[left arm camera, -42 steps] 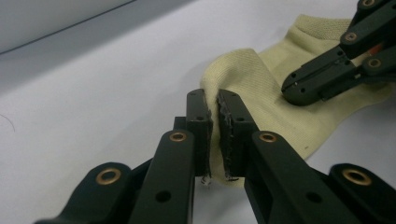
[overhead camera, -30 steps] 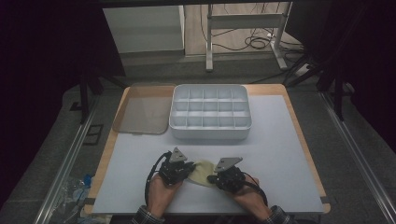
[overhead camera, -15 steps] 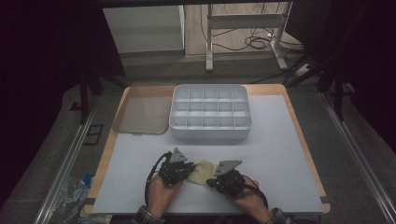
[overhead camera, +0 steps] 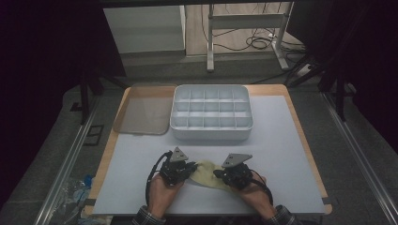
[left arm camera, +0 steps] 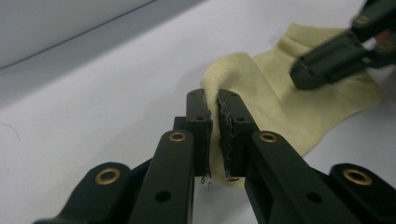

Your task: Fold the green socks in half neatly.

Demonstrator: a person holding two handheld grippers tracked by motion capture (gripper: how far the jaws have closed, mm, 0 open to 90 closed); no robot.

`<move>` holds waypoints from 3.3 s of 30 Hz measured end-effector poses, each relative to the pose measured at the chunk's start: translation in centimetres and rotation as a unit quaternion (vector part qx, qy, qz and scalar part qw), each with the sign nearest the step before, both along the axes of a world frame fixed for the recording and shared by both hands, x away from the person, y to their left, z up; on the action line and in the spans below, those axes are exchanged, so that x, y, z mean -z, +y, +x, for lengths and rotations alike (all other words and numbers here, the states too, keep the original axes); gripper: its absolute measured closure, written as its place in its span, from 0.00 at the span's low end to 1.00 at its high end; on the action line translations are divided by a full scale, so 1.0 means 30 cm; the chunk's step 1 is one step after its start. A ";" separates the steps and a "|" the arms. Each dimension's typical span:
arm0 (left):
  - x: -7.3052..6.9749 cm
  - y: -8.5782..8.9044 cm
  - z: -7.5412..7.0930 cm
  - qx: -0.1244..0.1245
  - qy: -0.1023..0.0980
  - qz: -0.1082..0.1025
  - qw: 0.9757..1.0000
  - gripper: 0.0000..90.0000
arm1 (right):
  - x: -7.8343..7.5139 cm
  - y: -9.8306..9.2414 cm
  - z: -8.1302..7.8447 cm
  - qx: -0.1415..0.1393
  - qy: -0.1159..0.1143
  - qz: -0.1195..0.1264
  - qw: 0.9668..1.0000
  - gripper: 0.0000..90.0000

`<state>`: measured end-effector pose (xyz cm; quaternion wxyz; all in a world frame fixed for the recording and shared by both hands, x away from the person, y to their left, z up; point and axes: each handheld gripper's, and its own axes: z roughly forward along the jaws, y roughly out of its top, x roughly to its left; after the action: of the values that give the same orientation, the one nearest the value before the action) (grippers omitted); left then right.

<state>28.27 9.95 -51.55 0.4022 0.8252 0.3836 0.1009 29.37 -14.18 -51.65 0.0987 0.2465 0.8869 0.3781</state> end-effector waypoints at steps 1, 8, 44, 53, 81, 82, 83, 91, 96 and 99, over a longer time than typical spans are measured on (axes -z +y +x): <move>0.000 0.000 0.000 0.000 0.000 0.000 1.000 0.93 | 0.002 -0.004 0.004 0.004 0.001 -0.002 1.000 0.99; -0.018 -0.011 0.003 0.009 0.002 -0.010 1.000 0.93 | 0.040 -0.012 0.014 0.014 -0.003 -0.014 1.000 1.00; -0.035 -0.265 0.064 0.089 0.028 0.007 0.996 0.92 | -0.029 -0.309 0.051 0.135 -0.034 0.011 0.990 0.83; -0.052 -0.322 0.061 0.116 0.033 -0.011 0.993 0.89 | 0.002 -0.343 0.072 0.157 -0.034 -0.003 0.987 0.77; 0.028 -0.329 0.090 0.069 0.010 0.011 0.998 0.11 | 0.042 -0.376 0.092 0.156 -0.020 0.007 0.988 0.62; 0.039 -0.332 0.092 0.068 0.011 0.010 0.998 0.10 | 0.042 -0.377 0.093 0.155 -0.019 0.008 0.988 0.62; 0.039 -0.332 0.092 0.068 0.011 0.010 0.998 0.08 | 0.042 -0.378 0.093 0.156 -0.018 0.009 0.988 0.62; 0.080 -0.364 0.091 0.058 -0.006 0.049 0.997 0.02 | 0.044 -0.376 0.093 0.150 -0.016 0.009 0.989 0.58; 0.070 -0.375 0.078 0.057 -0.021 0.063 0.996 0.03 | 0.045 -0.373 0.091 0.147 -0.020 0.005 0.989 0.56; 0.045 -0.364 0.074 0.058 -0.027 0.057 0.996 0.04 | 0.045 -0.372 0.090 0.146 -0.021 0.005 0.989 0.56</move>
<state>30.50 -0.98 -52.90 0.3702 0.8644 0.3180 0.1212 32.08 -25.35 -53.01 0.1702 0.3654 0.8375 0.3690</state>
